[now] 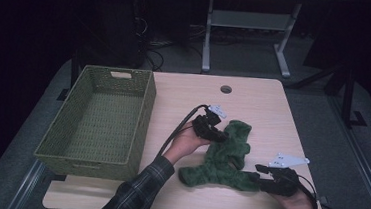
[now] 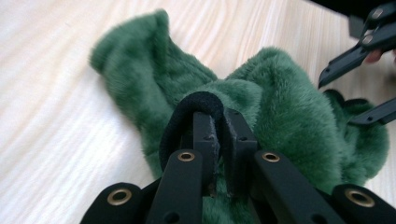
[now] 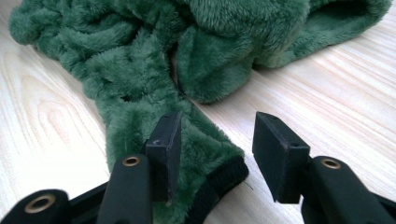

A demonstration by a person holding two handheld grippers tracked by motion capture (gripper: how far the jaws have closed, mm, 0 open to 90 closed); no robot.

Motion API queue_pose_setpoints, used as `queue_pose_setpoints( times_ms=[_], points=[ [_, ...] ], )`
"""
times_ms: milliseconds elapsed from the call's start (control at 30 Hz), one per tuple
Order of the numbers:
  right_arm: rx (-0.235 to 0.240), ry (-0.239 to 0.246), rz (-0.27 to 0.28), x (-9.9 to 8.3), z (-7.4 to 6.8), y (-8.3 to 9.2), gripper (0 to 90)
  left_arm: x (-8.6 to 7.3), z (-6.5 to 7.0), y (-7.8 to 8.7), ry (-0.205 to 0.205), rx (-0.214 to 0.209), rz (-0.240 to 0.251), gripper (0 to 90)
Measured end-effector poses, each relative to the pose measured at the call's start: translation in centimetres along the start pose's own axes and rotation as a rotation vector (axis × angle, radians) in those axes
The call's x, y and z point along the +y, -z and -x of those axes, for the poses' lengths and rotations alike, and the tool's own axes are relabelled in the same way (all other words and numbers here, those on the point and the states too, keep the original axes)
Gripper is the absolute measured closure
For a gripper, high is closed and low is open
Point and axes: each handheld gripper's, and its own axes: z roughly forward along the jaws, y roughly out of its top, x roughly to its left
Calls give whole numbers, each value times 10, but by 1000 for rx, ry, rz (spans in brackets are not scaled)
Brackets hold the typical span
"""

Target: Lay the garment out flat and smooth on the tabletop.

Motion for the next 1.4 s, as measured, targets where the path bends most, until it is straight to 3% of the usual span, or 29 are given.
queue_pose_setpoints(
  times_ms=[100,333,733,900,1067,1167,1400],
  points=[
    [2,-3,6,3,-1,-2,513,-4,0,13,0,19,38,849],
    [8,5,-3,12,-6,-12,508,-16,-2,35,46,37,106,849],
    [-25,-25,-23,22,1,-29,539,-21,-3,39,57,36,99,849],
    [-21,-17,-33,26,5,-36,666,-21,-2,41,56,37,97,849],
    [-29,-23,-1,31,12,-32,797,-24,-1,47,56,39,94,849],
    [-26,-46,18,35,19,-28,815,-26,1,52,70,39,96,849],
    [-23,-26,96,57,24,-5,830,-30,7,70,82,53,127,849]
  ],
)
